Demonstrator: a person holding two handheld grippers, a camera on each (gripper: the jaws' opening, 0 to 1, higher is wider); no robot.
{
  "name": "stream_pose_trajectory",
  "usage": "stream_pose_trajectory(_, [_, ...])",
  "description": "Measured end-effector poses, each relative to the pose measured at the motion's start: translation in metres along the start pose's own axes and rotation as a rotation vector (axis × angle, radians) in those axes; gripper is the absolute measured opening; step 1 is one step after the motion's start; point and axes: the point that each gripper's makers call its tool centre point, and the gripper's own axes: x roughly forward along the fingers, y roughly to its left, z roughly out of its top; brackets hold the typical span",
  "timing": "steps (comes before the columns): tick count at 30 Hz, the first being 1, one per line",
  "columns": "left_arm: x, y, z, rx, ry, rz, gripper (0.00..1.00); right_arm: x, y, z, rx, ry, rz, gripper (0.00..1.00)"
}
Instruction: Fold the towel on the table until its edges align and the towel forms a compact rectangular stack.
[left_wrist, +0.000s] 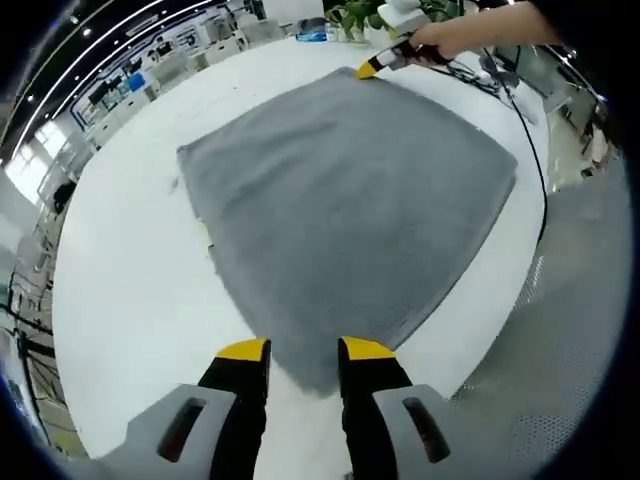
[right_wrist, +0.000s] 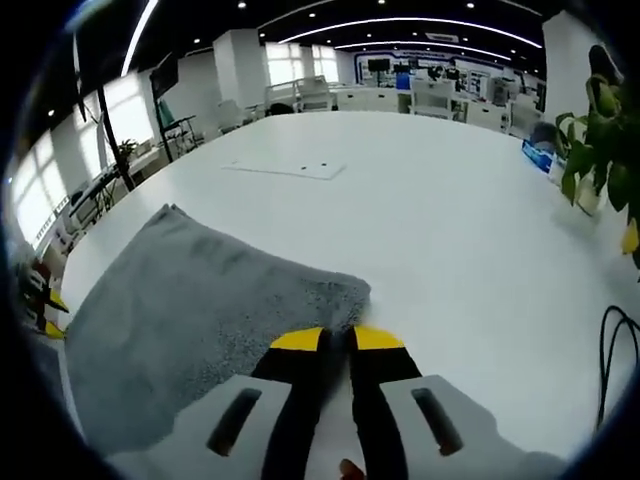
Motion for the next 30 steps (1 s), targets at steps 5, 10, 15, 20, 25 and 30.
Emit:
stream_pose_trajectory(5, [0.000, -0.033, 0.066, 0.084, -0.214, -0.054, 0.42, -0.003, 0.004, 0.010, 0.018, -0.036, 0.018, 0.15])
stream_pose_trajectory(10, [0.008, -0.076, 0.108, 0.148, -0.319, -0.137, 0.42, -0.006, 0.007, 0.012, 0.036, -0.062, 0.026, 0.16])
stream_pose_trajectory(15, [0.021, -0.128, 0.123, 0.210, -0.331, -0.241, 0.41, -0.009, 0.006, 0.016, 0.037, -0.077, 0.034, 0.16])
stream_pose_trajectory(20, [0.032, -0.183, 0.131, 0.253, -0.333, -0.376, 0.29, -0.012, 0.009, 0.014, 0.064, -0.097, 0.031, 0.15])
stream_pose_trajectory(25, [0.036, -0.215, 0.138, 0.298, -0.332, -0.442, 0.24, -0.013, 0.012, 0.013, 0.066, -0.104, 0.044, 0.14])
stream_pose_trajectory(30, [0.040, -0.245, 0.142, 0.352, -0.328, -0.500, 0.22, -0.010, 0.009, 0.016, 0.079, -0.115, 0.048, 0.13])
